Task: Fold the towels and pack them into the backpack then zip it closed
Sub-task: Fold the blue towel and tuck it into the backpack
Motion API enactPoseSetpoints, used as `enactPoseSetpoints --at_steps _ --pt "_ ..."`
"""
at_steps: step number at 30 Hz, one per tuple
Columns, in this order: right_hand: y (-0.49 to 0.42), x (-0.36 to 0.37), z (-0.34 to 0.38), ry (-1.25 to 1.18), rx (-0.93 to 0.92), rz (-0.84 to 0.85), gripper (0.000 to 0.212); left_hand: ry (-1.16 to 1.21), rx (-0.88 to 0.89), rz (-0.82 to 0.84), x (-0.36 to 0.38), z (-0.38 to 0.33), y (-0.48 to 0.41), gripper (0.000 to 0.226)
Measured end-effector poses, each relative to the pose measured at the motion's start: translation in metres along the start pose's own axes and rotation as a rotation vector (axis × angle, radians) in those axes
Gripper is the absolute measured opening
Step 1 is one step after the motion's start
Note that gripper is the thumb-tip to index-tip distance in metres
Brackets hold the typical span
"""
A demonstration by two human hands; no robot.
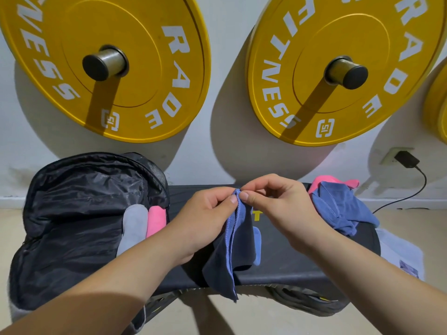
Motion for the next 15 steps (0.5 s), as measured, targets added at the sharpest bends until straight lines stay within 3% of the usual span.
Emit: enactPoseSetpoints --at_steps 5,8,11,15 --pt "0.0 0.003 -0.003 0.081 -0.058 0.05 0.006 0.081 0.005 0.087 0.001 -0.002 0.001 0.026" --pt "0.001 0.007 -0.002 0.063 -0.038 0.069 0.005 -0.078 0.121 0.027 -0.003 -0.006 0.001 0.015" --pt "-0.001 0.011 0.002 -0.007 -0.02 0.158 0.01 -0.173 0.181 0.01 -0.007 -0.011 0.001 0.02" --pt "-0.003 0.009 0.012 -0.049 -0.013 0.287 0.033 0.085 0.227 0.047 -0.017 -0.03 0.001 0.016"
Point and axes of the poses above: each hand's wrist, its own y-axis away from the middle knuckle, its own x-axis out of the palm, z = x × y, the point moved 5 cm from there along -y, towards the middle knuckle
